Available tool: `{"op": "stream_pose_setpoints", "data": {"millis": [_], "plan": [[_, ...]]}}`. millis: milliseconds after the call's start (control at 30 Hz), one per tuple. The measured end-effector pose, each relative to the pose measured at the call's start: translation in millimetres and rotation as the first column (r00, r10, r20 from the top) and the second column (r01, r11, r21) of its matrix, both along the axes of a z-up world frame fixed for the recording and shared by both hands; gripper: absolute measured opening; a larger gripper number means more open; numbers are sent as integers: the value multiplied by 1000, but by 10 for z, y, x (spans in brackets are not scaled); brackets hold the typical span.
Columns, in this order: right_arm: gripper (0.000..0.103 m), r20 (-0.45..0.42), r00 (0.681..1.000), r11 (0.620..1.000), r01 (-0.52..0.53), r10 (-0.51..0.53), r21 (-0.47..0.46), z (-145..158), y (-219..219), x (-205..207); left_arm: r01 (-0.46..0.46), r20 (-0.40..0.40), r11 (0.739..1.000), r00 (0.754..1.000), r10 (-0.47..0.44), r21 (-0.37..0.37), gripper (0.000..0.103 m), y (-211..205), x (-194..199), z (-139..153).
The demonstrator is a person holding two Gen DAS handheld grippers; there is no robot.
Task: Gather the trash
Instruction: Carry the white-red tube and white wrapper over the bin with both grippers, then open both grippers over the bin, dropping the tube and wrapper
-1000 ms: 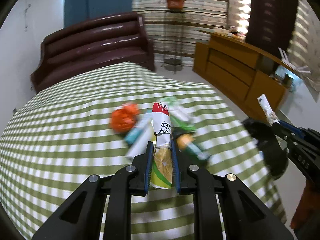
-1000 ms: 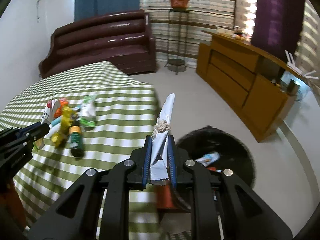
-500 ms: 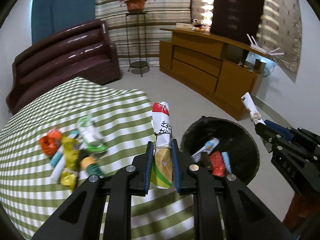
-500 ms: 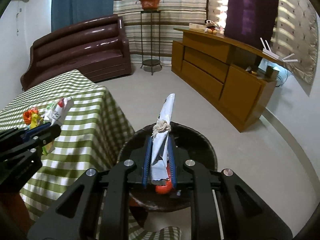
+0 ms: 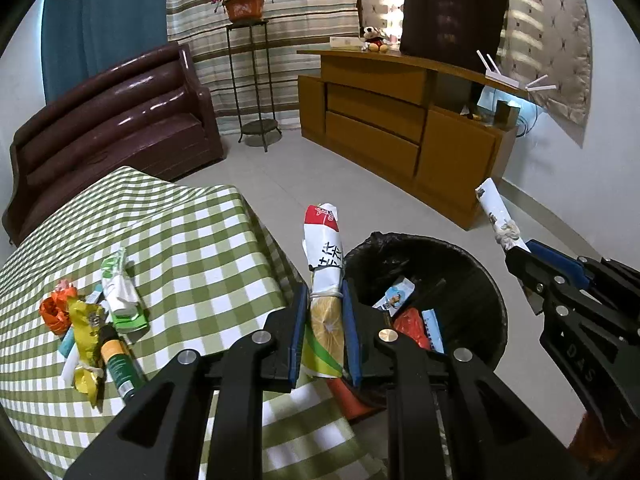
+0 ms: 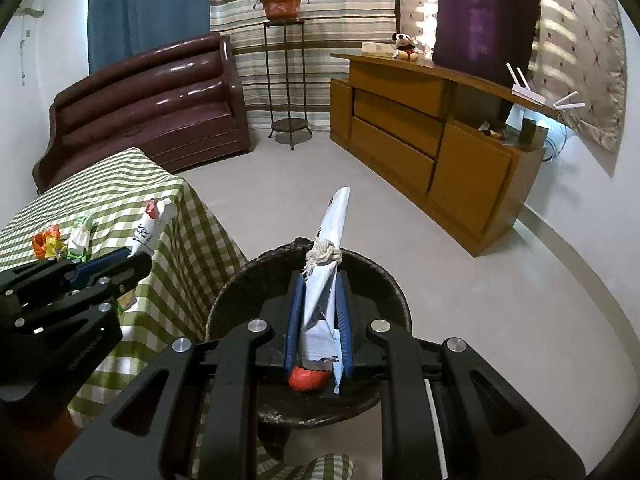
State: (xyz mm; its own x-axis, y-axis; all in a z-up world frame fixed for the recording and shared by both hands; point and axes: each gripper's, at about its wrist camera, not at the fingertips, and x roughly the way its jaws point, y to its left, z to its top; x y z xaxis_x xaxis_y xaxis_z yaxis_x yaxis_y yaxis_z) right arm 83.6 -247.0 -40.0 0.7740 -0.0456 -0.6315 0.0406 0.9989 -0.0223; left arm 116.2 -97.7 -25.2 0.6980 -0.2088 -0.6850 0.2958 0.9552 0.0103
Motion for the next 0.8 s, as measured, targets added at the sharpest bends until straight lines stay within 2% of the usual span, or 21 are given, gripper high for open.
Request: {"op": "stream_pose_setpoints", "data": {"millis": [500, 533, 600, 633, 800], "plan": [[18, -13, 1000, 999, 23, -23, 25, -105, -127, 105, 11, -11, 1000, 1000, -11, 15, 21, -172, 131, -102], [18, -13, 1000, 999, 25, -25, 28, -115, -130, 114, 10, -12, 1000, 1000, -9, 18, 25, -181, 142, -108], [28, -15, 999, 999, 34, -33, 35, -128, -163, 138, 2, -15, 1000, 1000, -2, 17, 39, -186, 164, -116], [29, -13, 999, 998, 37, -37, 40, -129, -176, 142, -1, -17, 1000, 1000, 1, 13, 45, -181, 175, -120], [29, -10, 999, 998, 41, -41, 40, -126, -192, 136, -2, -22, 1000, 1000, 2, 14, 50, -185, 192, -123]]}}
